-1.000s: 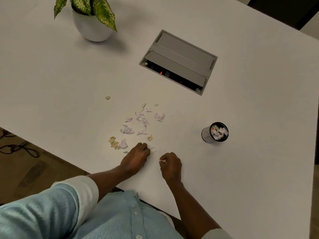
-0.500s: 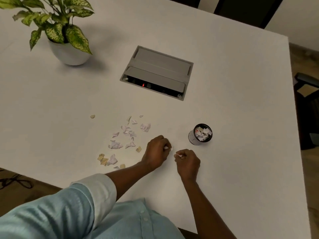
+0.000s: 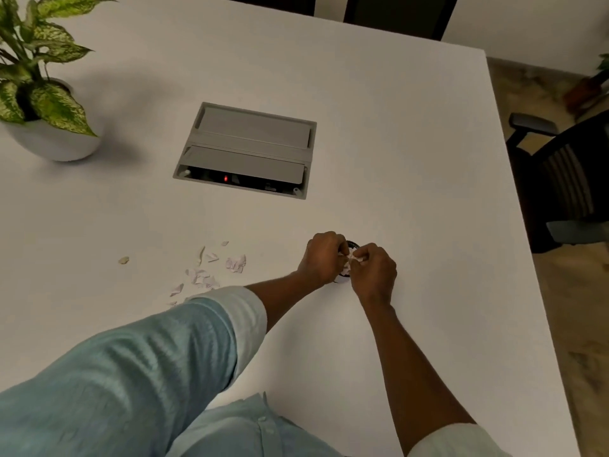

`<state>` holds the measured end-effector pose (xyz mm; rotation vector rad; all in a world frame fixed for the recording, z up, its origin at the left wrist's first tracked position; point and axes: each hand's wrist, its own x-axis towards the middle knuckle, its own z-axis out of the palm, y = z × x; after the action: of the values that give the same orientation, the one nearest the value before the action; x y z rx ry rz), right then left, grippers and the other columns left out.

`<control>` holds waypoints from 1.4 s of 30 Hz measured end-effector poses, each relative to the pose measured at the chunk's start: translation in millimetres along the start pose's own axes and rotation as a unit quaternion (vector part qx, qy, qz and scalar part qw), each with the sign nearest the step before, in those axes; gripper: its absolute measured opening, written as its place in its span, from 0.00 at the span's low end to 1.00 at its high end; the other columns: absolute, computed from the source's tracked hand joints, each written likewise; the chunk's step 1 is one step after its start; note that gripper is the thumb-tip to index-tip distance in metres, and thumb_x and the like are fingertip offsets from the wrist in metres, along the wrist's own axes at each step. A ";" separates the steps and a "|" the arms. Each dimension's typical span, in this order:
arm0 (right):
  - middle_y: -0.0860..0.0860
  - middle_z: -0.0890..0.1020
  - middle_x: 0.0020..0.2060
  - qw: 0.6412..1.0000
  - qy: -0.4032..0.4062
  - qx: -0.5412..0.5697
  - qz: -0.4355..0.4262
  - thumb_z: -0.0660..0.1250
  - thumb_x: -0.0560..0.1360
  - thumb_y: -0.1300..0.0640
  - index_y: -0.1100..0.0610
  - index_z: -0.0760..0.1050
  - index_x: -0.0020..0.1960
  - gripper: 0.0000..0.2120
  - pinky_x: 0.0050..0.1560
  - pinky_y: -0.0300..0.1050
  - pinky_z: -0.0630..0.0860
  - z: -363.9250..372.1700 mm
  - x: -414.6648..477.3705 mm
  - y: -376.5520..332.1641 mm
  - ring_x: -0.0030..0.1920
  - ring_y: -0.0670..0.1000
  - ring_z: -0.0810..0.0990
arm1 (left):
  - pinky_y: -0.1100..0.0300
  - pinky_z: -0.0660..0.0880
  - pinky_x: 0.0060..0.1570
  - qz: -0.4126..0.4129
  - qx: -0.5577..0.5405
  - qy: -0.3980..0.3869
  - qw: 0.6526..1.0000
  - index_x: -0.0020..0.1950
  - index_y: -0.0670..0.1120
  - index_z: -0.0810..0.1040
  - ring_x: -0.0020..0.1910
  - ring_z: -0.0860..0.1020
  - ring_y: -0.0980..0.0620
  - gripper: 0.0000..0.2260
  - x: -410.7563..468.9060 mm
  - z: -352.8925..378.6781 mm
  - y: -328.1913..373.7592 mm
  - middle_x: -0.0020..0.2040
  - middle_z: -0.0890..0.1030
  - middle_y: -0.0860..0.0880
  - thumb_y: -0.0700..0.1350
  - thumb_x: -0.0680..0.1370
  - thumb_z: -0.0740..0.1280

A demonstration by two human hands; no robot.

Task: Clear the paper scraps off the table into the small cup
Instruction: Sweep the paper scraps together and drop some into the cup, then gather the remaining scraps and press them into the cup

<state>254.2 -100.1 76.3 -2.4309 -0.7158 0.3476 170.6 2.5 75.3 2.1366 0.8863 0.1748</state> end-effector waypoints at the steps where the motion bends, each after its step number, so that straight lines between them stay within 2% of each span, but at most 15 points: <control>1: 0.56 0.84 0.46 1.000 -0.005 -0.003 0.000 0.73 0.72 0.66 0.59 0.80 0.48 0.07 0.47 0.47 0.78 -0.9 3.3 0.0 0.47 0.56 0.83 | 0.51 0.80 0.49 0.006 0.007 -0.012 1.000 0.47 0.41 0.85 0.45 0.83 0.45 0.04 2.6 1.5 1.5 0.45 0.86 0.44 0.36 0.76 0.71; 4: 0.56 0.84 0.48 1.000 -0.009 -0.005 -0.007 0.70 0.74 0.65 0.59 0.79 0.51 0.06 0.49 0.48 0.78 -2.8 7.2 1.0 0.48 0.57 0.82 | 0.49 0.81 0.50 0.021 0.013 -0.018 1.000 0.47 0.41 0.86 0.45 0.84 0.45 0.04 3.4 4.8 4.0 0.46 0.87 0.44 0.39 0.77 0.70; 8: 0.56 0.83 0.50 1.000 -0.019 -0.011 -0.013 0.68 0.74 0.67 0.58 0.78 0.54 0.10 0.51 0.53 0.80 -2.9 3.6 5.5 0.51 0.58 0.82 | 0.50 0.80 0.50 0.035 0.007 0.014 0.999 0.51 0.44 0.85 0.48 0.82 0.46 0.06 -6.4 2.9 -6.8 0.51 0.85 0.46 0.40 0.78 0.70; 13: 0.53 0.82 0.54 0.998 -0.011 -0.025 -0.059 0.68 0.73 0.67 0.57 0.77 0.59 0.16 0.51 0.47 0.77 5.7 -16.0 12.8 0.58 0.56 0.78 | 0.54 0.79 0.46 0.026 -0.024 0.051 0.998 0.54 0.48 0.83 0.47 0.80 0.52 0.04 -26.0 1.9 -39.1 0.54 0.80 0.52 0.45 0.80 0.71; 16: 0.54 0.79 0.63 0.994 -0.026 -0.036 -0.100 0.70 0.74 0.64 0.57 0.74 0.66 0.21 0.59 0.53 0.78 12.9 -27.0 16.2 0.65 0.56 0.75 | 0.54 0.79 0.49 0.011 0.030 0.036 0.999 0.58 0.50 0.81 0.55 0.77 0.52 0.07 -43.4 2.5 -67.4 0.59 0.76 0.53 0.48 0.81 0.70; 19: 0.55 0.71 0.74 0.977 -0.067 -0.128 -0.154 0.68 0.78 0.53 0.56 0.68 0.74 0.26 0.72 0.56 0.67 21.1 -33.4 18.3 0.75 0.56 0.68 | 0.49 0.79 0.60 0.006 0.127 -0.042 0.991 0.69 0.48 0.75 0.72 0.70 0.47 0.19 -58.9 2.5 -97.4 0.74 0.69 0.48 0.51 0.80 0.70; 20: 0.55 0.68 0.77 0.971 -0.077 -0.158 -0.161 0.65 0.80 0.49 0.55 0.66 0.76 0.27 0.75 0.57 0.63 24.2 -34.9 19.1 0.77 0.56 0.65 | 0.47 0.76 0.67 0.005 0.168 -0.079 0.983 0.74 0.45 0.71 0.78 0.65 0.43 0.26 -62.8 3.6 -106.4 0.79 0.64 0.45 0.53 0.79 0.71; 22: 0.55 0.61 0.80 0.959 -0.108 -0.211 -0.154 0.57 0.83 0.41 0.53 0.61 0.79 0.29 0.79 0.60 0.54 30.9 -37.0 21.8 0.80 0.54 0.58 | 0.44 0.63 0.79 -0.001 0.241 -0.154 0.958 0.83 0.41 0.57 0.85 0.49 0.38 0.42 -69.8 6.8 -122.0 0.85 0.48 0.39 0.59 0.77 0.72; 25: 0.54 0.54 0.82 0.942 -0.160 -0.265 -0.131 0.45 0.82 0.34 0.52 0.54 0.81 0.34 0.80 0.63 0.45 39.7 -35.0 27.1 0.82 0.53 0.51 | 0.42 0.45 0.84 -0.006 0.294 -0.229 0.928 0.84 0.39 0.38 0.82 0.31 0.37 0.58 -77.9 12.4 -136.2 0.82 0.29 0.37 0.63 0.74 0.75; 27: 0.54 0.53 0.82 0.932 -0.181 -0.288 -0.128 0.42 0.81 0.32 0.52 0.52 0.82 0.36 0.79 0.65 0.43 43.9 -29.9 27.8 0.82 0.54 0.51 | 0.41 0.41 0.83 -0.001 0.310 -0.247 0.918 0.83 0.39 0.33 0.80 0.27 0.36 0.62 -79.8 14.9 -140.1 0.80 0.25 0.37 0.63 0.72 0.76; 29: 0.54 0.52 0.82 0.925 -0.197 -0.302 -0.121 0.41 0.81 0.31 0.51 0.51 0.82 0.37 0.78 0.67 0.42 47.5 -23.3 26.3 0.82 0.54 0.51 | 0.38 0.42 0.83 0.005 0.330 -0.252 0.910 0.82 0.38 0.32 0.79 0.26 0.34 0.64 -79.0 16.4 -140.7 0.79 0.24 0.35 0.65 0.72 0.76; 34: 0.54 0.56 0.82 0.917 -0.228 -0.310 -0.110 0.44 0.80 0.31 0.51 0.54 0.81 0.36 0.77 0.69 0.43 50.2 -7.7 19.7 0.81 0.55 0.54 | 0.35 0.45 0.82 -0.001 0.361 -0.251 0.898 0.81 0.37 0.31 0.79 0.28 0.30 0.65 -80.1 22.1 -137.7 0.79 0.26 0.32 0.65 0.71 0.76; 38: 0.53 0.65 0.78 0.927 -0.200 -0.296 -0.113 0.49 0.82 0.34 0.51 0.64 0.77 0.31 0.77 0.67 0.49 44.6 -7.2 14.3 0.78 0.56 0.61 | 0.34 0.46 0.82 -0.007 0.369 -0.257 0.893 0.81 0.36 0.31 0.79 0.28 0.29 0.65 -79.3 23.3 -137.5 0.78 0.26 0.31 0.65 0.71 0.76; 40: 0.53 0.76 0.70 0.944 -0.137 -0.271 -0.130 0.59 0.81 0.40 0.53 0.73 0.70 0.24 0.75 0.64 0.57 37.8 -10.0 10.4 0.72 0.57 0.71 | 0.34 0.46 0.82 -0.007 0.371 -0.254 0.893 0.81 0.36 0.31 0.79 0.29 0.29 0.65 -79.1 22.5 -137.3 0.79 0.26 0.31 0.66 0.71 0.76; 42: 0.52 0.83 0.55 0.959 -0.049 -0.233 -0.156 0.67 0.78 0.49 0.54 0.81 0.58 0.13 0.66 0.58 0.69 29.6 -9.9 6.8 0.58 0.57 0.80 | 0.35 0.46 0.82 -0.008 0.370 -0.253 0.894 0.81 0.36 0.31 0.79 0.29 0.29 0.65 -79.7 22.0 -137.1 0.79 0.26 0.31 0.66 0.71 0.76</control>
<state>237.3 -97.0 49.4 -2.6805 -1.3325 0.1869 46.4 -3.1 -25.7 2.6604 0.7085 -0.8254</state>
